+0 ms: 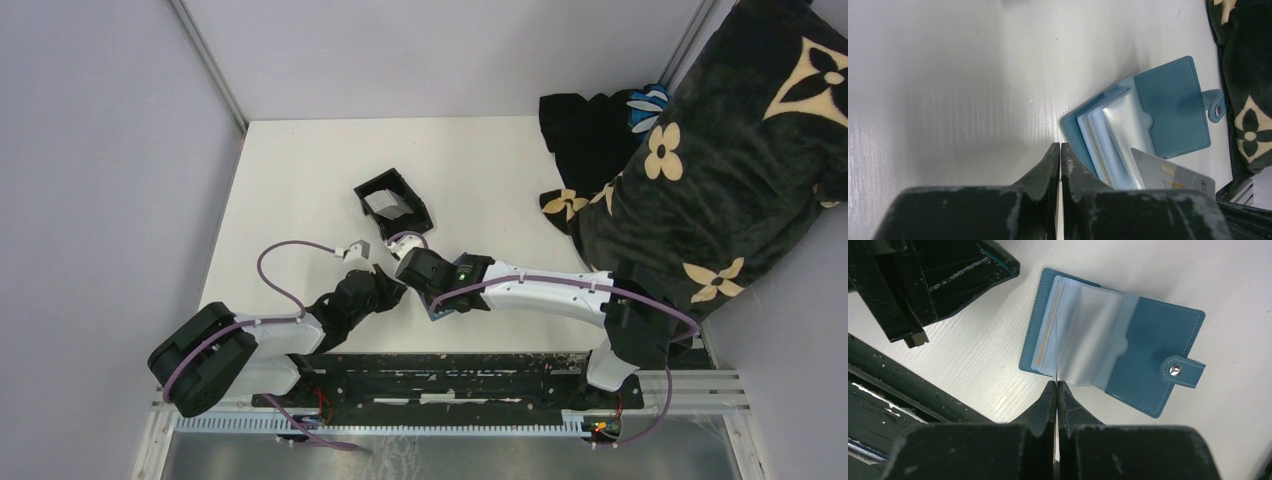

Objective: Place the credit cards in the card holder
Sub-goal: Turn over the card slot in the card holder.

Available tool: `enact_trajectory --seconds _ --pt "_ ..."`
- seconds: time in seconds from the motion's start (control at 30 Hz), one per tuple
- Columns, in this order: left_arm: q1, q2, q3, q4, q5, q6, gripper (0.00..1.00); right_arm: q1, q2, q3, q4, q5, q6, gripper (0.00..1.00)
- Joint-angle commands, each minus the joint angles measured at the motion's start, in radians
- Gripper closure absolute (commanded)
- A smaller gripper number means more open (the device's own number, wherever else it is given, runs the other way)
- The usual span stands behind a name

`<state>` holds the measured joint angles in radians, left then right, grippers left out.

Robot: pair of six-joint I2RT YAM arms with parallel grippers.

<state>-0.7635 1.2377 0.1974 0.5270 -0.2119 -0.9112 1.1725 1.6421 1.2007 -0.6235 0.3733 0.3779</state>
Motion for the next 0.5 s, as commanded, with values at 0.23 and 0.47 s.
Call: enact_trajectory --seconds 0.23,0.47 --pt "-0.008 0.004 0.022 0.021 -0.043 0.036 0.92 0.018 0.033 0.064 0.014 -0.016 0.022 0.99" --pt "-0.007 -0.004 0.014 0.022 -0.049 0.032 0.92 0.018 0.061 0.069 0.018 -0.015 0.029 0.99"
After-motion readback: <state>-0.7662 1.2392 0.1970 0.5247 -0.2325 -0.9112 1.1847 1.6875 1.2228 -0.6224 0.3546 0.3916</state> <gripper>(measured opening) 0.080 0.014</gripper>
